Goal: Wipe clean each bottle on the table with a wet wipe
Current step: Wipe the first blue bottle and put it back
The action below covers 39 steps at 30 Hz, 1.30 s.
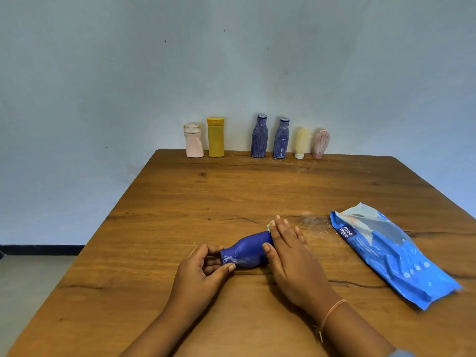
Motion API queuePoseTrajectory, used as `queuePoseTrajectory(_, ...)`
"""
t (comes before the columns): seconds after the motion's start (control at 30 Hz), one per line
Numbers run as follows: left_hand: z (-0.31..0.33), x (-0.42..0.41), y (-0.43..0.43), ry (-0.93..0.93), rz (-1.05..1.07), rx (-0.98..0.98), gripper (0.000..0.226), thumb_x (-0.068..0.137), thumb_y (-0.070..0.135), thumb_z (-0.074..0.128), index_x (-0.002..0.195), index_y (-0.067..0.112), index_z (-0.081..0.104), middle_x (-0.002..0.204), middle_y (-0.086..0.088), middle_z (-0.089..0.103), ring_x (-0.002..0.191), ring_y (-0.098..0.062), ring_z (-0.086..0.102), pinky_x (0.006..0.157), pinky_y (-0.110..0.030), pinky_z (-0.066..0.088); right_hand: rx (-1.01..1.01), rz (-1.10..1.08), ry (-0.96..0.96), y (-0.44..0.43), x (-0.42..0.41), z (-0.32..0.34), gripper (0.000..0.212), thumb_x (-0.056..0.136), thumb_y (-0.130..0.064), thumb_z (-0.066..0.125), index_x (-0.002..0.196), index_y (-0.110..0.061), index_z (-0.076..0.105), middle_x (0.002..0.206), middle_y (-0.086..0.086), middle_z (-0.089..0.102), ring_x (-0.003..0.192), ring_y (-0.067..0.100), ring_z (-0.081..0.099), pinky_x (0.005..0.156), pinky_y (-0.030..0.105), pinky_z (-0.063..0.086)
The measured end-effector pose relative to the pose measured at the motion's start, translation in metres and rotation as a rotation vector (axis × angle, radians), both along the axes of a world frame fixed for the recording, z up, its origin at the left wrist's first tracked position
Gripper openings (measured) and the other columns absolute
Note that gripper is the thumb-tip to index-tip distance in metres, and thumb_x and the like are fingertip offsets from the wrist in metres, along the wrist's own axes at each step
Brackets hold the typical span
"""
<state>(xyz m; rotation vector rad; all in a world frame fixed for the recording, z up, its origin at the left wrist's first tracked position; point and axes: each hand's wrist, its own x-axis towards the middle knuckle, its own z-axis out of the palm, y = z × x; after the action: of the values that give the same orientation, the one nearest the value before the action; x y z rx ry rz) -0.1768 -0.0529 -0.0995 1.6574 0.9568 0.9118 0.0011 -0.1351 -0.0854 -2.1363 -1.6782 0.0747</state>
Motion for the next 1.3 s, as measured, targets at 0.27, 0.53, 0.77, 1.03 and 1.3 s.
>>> queuePoseTrajectory(0.27, 0.006, -0.001, -0.004, -0.003, -0.018, -0.017, 0.037, 0.069, -0.005, 0.075, 0.090, 0.022, 0.061, 0.101, 0.003, 0.066, 0.078, -0.005, 0.068, 0.068, -0.012, 0.051, 0.050, -0.126, 0.006, 0.005, -0.027, -0.011, 0.101, 0.074, -0.068, -0.023, 0.146, -0.016, 0.024, 0.156, 0.003, 0.013, 0.143, 0.014, 0.001, 0.111, 0.026, -0.011)
queuePoseTrajectory(0.53, 0.013, -0.001, -0.007, -0.001, -0.037, -0.018, 0.031, 0.075, -0.013, 0.065, 0.085, 0.016, 0.059, 0.071, 0.006, 0.070, 0.064, 0.004, 0.063, 0.061, -0.008, 0.048, 0.027, 0.164, 0.034, 0.005, -0.077, 0.004, 0.083, 0.086, -0.062, -0.003, 0.147, -0.011, 0.020, 0.156, -0.001, 0.007, 0.143, 0.011, -0.001, 0.116, 0.029, -0.005)
queuePoseTrajectory(0.77, 0.009, -0.001, -0.007, 0.012, 0.015, -0.033, 0.033, 0.070, -0.009, 0.071, 0.082, 0.020, 0.059, 0.078, 0.002, 0.067, 0.068, -0.006, 0.063, 0.063, -0.013, 0.051, -0.002, 0.228, -0.146, -0.002, -0.058, -0.006, 0.074, 0.094, -0.059, 0.007, 0.144, -0.010, 0.031, 0.153, 0.004, 0.023, 0.142, 0.016, 0.017, 0.110, 0.033, 0.010)
queuePoseTrajectory(1.03, 0.005, -0.001, -0.003, 0.043, 0.050, -0.027, 0.032, 0.068, 0.003, 0.078, 0.084, 0.022, 0.060, 0.081, 0.000, 0.070, 0.072, -0.013, 0.067, 0.065, -0.018, 0.054, -0.066, 0.043, 0.109, -0.003, -0.028, 0.009, 0.100, 0.068, -0.074, -0.015, 0.149, -0.019, 0.002, 0.153, -0.008, -0.012, 0.136, 0.002, -0.018, 0.108, 0.019, -0.012)
queuePoseTrajectory(1.3, 0.011, -0.003, -0.004, 0.070, 0.022, 0.001, 0.018, 0.077, -0.007, 0.064, 0.083, 0.010, 0.062, 0.069, 0.003, 0.069, 0.062, 0.003, 0.063, 0.060, -0.009, 0.048, -0.003, 0.349, -0.016, 0.001, -0.077, 0.000, 0.078, 0.090, -0.060, 0.003, 0.147, -0.009, 0.022, 0.156, 0.003, 0.013, 0.143, 0.011, 0.003, 0.116, 0.033, -0.004)
